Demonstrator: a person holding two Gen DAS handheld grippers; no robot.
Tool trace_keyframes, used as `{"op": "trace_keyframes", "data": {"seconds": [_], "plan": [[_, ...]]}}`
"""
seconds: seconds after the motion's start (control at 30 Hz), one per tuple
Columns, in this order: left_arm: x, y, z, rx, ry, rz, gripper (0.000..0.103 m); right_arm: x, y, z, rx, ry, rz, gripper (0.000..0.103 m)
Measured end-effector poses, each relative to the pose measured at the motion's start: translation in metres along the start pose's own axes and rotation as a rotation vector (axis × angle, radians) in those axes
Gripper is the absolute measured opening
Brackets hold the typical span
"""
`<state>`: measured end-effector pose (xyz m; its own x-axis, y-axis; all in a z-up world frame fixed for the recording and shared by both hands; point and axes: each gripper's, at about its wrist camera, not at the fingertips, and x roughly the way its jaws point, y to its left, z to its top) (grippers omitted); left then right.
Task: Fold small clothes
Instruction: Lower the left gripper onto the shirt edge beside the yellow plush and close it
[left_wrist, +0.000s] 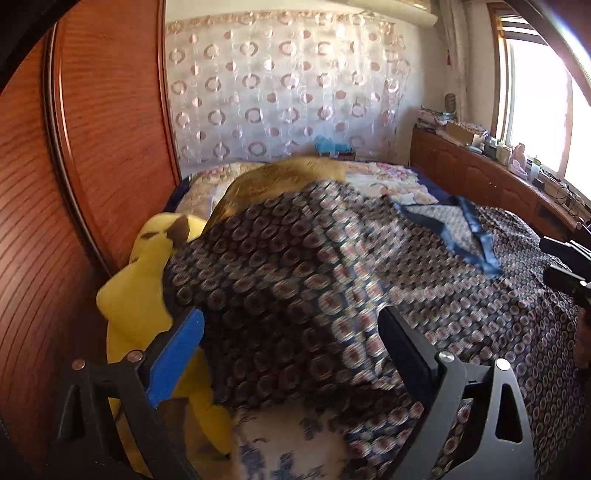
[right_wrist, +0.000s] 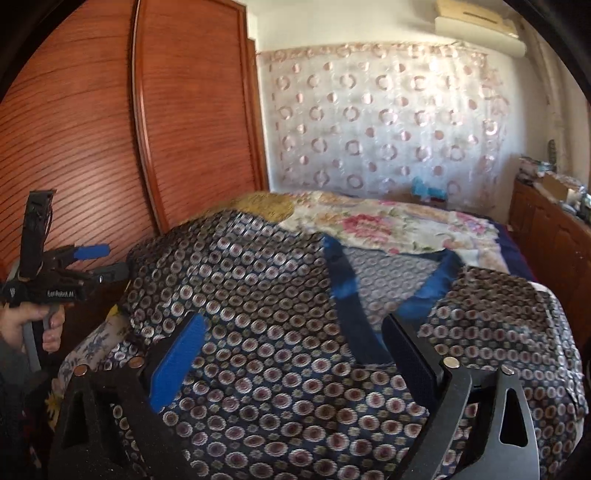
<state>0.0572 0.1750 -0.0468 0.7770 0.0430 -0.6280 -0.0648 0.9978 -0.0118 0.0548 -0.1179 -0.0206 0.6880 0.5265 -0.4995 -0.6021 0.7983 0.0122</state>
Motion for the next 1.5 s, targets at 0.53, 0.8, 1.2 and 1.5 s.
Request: {"op": "trace_keyframes", "data": {"seconds": [0.53,0.8,1.2,1.5], "plan": [[0.049,0.049,-0.037,-0.195,0.249,-0.087,0.085,0.038,0.027,0.001,-0.112,0.112,-0.03,0.091],[0.054,0.054,-0.048,-0.247,0.283,-0.145,0.075,0.024,0.031,-0.006,-0.098,0.075,-0.008,0.091],[0.013,0.032,-0.034,-0.135,0.14,-0.04,0.005,0.02,0.024,-0.016,-0.068,0.074,0.003,0.091],[-0.032,-0.01,0.019,-0.035,-0.028,-0.109,0.003,0.014,0.011,-0.018,-0.026,0.059,-0.003,0.091]]}}
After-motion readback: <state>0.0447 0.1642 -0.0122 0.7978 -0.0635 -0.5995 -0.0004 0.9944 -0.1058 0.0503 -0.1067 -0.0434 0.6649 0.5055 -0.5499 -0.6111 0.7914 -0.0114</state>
